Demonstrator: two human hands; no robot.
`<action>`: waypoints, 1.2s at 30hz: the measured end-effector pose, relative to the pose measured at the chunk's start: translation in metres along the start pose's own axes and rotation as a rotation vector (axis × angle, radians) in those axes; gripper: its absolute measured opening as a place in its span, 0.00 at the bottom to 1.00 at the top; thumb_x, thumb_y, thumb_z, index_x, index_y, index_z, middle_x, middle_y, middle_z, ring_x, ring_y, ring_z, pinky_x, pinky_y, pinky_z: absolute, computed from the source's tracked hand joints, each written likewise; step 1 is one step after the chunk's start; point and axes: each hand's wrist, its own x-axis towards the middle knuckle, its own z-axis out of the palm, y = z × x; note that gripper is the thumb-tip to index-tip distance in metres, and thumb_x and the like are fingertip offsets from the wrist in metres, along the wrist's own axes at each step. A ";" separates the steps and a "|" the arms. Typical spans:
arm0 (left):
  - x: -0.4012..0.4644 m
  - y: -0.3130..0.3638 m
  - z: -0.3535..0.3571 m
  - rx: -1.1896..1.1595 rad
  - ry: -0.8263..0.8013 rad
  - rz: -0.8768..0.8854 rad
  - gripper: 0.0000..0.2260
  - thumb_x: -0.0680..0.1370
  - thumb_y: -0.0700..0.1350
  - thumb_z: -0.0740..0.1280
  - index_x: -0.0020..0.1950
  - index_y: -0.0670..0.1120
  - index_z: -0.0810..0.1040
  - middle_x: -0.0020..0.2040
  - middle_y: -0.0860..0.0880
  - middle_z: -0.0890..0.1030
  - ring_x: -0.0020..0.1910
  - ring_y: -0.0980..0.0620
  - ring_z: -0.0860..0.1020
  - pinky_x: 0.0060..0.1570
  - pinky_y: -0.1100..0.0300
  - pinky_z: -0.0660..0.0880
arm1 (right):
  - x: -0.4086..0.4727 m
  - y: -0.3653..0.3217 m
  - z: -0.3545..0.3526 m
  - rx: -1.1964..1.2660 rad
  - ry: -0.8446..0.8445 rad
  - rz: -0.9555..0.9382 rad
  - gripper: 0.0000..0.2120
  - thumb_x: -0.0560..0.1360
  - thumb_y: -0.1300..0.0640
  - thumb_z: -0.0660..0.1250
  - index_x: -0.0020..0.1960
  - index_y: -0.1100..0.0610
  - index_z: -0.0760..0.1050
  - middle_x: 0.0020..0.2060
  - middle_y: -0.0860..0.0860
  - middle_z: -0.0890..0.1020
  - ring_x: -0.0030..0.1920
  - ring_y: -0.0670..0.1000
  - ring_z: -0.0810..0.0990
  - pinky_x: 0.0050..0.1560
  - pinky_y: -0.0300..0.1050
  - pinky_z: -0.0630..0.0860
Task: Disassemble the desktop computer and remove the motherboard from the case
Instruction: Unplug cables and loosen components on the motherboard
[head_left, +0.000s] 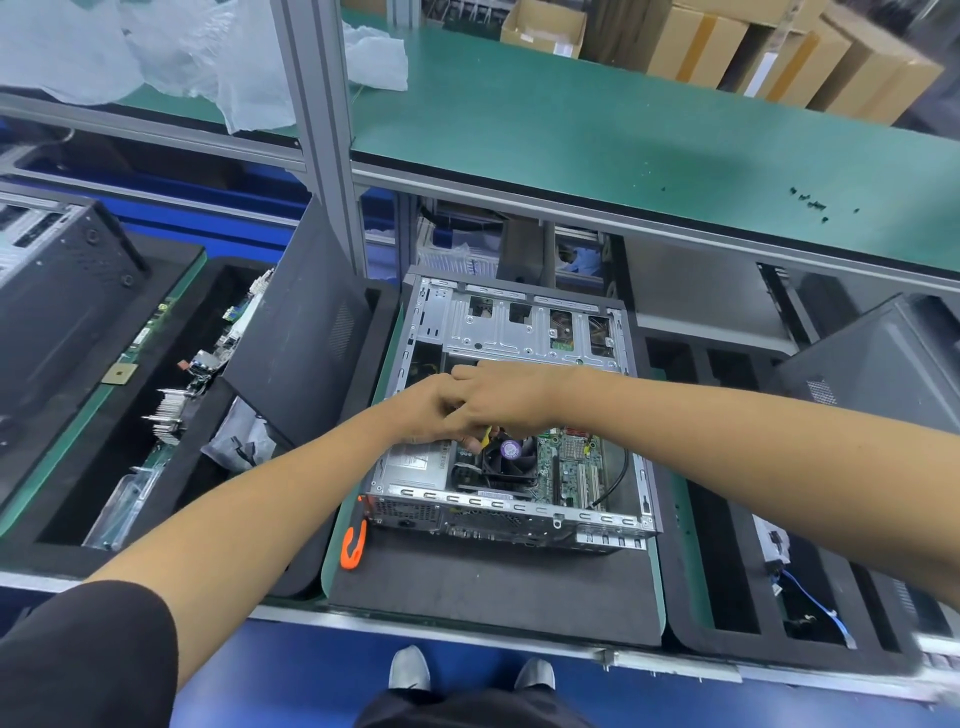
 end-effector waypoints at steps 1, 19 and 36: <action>0.001 0.000 0.002 0.024 0.009 -0.021 0.09 0.68 0.47 0.82 0.41 0.55 0.83 0.41 0.55 0.84 0.41 0.59 0.81 0.42 0.67 0.77 | 0.001 0.001 0.002 0.016 -0.004 0.025 0.24 0.68 0.70 0.68 0.59 0.51 0.74 0.54 0.49 0.72 0.48 0.49 0.62 0.39 0.46 0.66; 0.001 0.005 0.009 0.024 0.087 0.017 0.19 0.60 0.56 0.84 0.46 0.56 0.84 0.45 0.58 0.84 0.51 0.57 0.81 0.53 0.56 0.78 | 0.004 -0.003 -0.005 0.256 -0.161 0.370 0.12 0.81 0.54 0.62 0.63 0.54 0.71 0.44 0.51 0.75 0.42 0.54 0.74 0.33 0.45 0.61; 0.003 0.009 0.010 0.119 0.068 -0.097 0.25 0.61 0.59 0.83 0.54 0.52 0.83 0.45 0.60 0.81 0.50 0.54 0.81 0.49 0.59 0.78 | 0.002 -0.002 -0.002 0.291 -0.065 0.269 0.17 0.74 0.54 0.72 0.60 0.53 0.71 0.50 0.47 0.70 0.45 0.48 0.71 0.38 0.46 0.70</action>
